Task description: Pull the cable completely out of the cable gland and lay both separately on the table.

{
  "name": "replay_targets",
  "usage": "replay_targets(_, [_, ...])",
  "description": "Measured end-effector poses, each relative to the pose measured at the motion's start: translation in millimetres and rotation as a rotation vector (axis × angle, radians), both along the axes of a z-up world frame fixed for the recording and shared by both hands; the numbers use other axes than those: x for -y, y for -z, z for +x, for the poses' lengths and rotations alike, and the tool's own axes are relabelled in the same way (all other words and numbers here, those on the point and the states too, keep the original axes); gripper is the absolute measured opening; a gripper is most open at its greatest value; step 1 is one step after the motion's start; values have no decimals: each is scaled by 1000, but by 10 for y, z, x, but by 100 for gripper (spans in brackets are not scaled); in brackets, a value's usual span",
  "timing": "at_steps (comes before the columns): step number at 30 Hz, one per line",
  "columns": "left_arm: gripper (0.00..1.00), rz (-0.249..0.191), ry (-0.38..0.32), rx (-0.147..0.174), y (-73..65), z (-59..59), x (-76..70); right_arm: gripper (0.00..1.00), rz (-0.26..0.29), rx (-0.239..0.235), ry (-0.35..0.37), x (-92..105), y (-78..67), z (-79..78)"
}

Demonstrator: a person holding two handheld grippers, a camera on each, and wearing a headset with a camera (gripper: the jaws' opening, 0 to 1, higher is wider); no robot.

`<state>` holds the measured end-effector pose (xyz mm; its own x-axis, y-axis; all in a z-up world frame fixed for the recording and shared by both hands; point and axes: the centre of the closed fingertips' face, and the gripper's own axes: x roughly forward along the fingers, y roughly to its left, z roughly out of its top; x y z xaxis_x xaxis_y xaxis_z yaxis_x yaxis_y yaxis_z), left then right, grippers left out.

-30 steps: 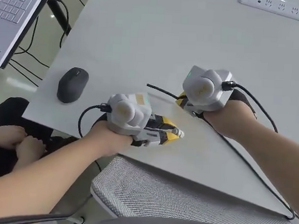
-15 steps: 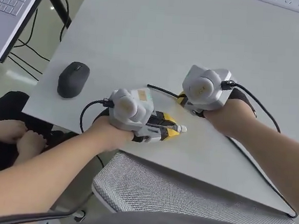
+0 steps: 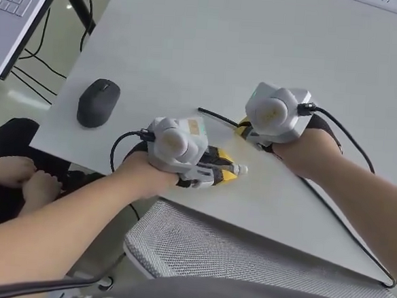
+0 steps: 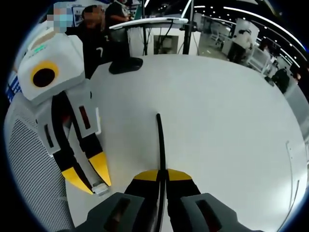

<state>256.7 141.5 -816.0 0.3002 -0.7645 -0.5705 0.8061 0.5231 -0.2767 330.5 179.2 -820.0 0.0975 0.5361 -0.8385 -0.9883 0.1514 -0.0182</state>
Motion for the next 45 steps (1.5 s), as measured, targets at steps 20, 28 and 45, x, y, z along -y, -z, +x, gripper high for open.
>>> replay_targets(20, [16, 7, 5, 13, -9, 2, -7, 4, -23, 25, -29, -3, -6, 24])
replay_targets(28, [19, 12, 2, 15, -15, -3, -15, 7, -18, 32, -25, 31, -61, 28])
replay_targets(45, [24, 15, -22, 23, -75, 20, -58, 17, 104, 35, 89, 409, -495, 66])
